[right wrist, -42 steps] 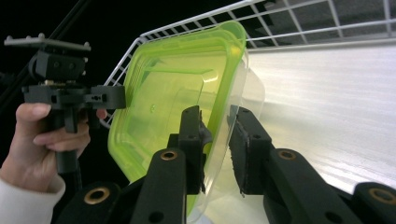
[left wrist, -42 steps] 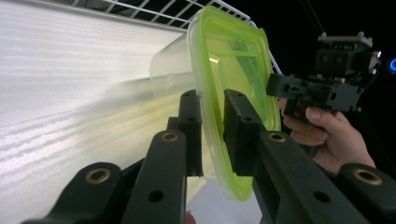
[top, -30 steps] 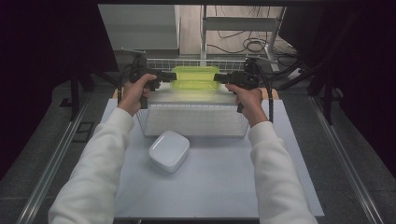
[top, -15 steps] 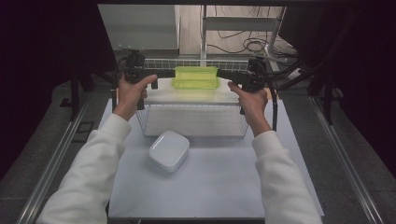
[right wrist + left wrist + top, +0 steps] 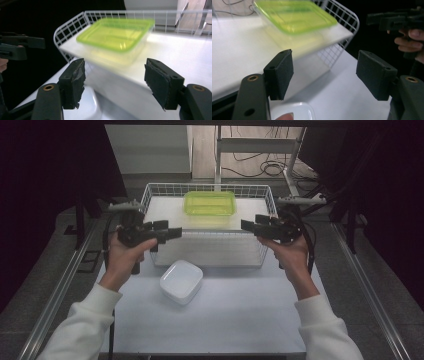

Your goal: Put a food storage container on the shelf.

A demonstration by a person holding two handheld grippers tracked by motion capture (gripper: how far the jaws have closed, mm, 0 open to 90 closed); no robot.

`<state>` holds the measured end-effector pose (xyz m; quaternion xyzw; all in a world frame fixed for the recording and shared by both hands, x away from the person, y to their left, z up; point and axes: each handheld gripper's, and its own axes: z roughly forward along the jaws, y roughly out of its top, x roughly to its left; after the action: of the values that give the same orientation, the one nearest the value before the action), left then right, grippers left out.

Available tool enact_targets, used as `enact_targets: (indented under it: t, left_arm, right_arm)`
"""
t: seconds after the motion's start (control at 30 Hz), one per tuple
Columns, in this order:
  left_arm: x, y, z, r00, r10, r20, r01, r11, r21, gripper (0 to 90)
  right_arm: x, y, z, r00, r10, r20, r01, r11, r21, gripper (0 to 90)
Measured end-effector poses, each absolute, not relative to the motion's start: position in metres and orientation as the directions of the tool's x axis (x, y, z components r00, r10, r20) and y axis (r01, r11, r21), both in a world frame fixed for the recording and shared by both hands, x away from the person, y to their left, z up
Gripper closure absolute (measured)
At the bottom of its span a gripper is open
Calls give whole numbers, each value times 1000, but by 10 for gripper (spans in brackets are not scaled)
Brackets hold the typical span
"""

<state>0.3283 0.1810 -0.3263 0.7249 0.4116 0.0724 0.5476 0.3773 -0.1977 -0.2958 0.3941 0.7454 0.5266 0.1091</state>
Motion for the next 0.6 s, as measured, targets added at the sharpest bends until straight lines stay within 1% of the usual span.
enact_targets:
  t: [0.07,0.2,0.33,0.47,0.6]
  left_arm:
    - [314,181,-341,660,669,-340,517,-77,853,293]
    - [298,182,-369,653,672,-348,537,-86,839,290]
    - [291,183,-393,649,669,-363,564,-103,819,290]
    - [290,185,-408,640,674,-369,590,-123,798,291]
    - [288,185,-417,626,700,-344,610,-165,775,298]
  right_arm:
    - [366,-203,-305,-681,691,243,466,153,872,326]
    - [348,-213,-331,-701,673,234,473,193,860,326]
    - [338,-220,-359,-709,667,229,500,246,831,326]
    - [334,-224,-384,-713,661,232,533,297,792,327]
    - [331,-225,-399,-715,654,247,565,332,755,331]
